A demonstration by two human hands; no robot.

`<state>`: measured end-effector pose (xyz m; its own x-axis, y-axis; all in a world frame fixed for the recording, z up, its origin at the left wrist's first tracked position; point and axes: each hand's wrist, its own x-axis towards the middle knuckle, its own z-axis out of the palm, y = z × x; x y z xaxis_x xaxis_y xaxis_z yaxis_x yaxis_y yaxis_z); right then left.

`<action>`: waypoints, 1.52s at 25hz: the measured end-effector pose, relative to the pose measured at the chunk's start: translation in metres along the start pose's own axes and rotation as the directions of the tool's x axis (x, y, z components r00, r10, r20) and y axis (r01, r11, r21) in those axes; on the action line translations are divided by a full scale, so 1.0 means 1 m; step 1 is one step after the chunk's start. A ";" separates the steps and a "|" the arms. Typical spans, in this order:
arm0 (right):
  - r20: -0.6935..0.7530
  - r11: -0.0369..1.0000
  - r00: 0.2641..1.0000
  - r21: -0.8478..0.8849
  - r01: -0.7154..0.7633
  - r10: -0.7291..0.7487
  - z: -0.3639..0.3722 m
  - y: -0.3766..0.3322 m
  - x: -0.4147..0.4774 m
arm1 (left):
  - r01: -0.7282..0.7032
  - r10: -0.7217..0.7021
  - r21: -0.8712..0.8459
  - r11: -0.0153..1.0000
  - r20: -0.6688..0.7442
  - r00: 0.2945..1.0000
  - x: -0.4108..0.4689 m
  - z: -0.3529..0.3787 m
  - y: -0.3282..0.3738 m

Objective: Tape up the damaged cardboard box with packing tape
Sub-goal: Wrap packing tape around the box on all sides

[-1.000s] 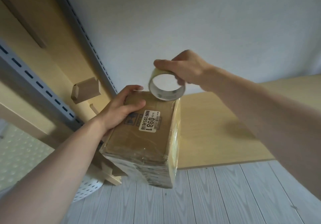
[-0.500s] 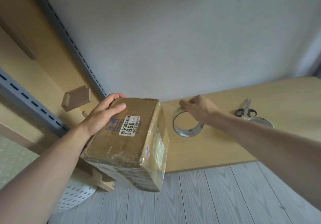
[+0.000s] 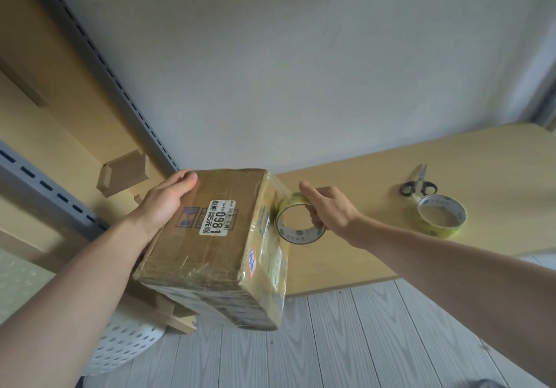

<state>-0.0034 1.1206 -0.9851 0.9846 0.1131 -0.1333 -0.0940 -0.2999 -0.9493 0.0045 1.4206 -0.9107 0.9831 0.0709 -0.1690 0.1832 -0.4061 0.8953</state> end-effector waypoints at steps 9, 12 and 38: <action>-0.238 0.935 0.963 0.298 0.192 -0.122 -0.027 -0.050 -0.015 | 0.361 -0.358 -0.372 0.855 0.080 0.930 -0.039 0.092 -0.036; -0.142 0.979 0.973 0.064 0.193 -0.183 -0.006 -0.034 -0.020 | 0.341 -0.277 -0.341 0.876 0.224 0.934 -0.033 0.113 -0.040; -0.086 0.900 0.951 -0.357 0.250 -0.298 -0.083 -0.024 -0.004 | -0.406 0.207 0.559 0.723 0.386 0.899 -0.012 0.140 -0.006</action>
<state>0.0075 1.0492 -0.9383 0.9768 0.1153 0.1805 0.2137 -0.5796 -0.7864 -0.0093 1.2952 -0.9718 0.9198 -0.3719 -0.1252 -0.2700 -0.8314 0.4856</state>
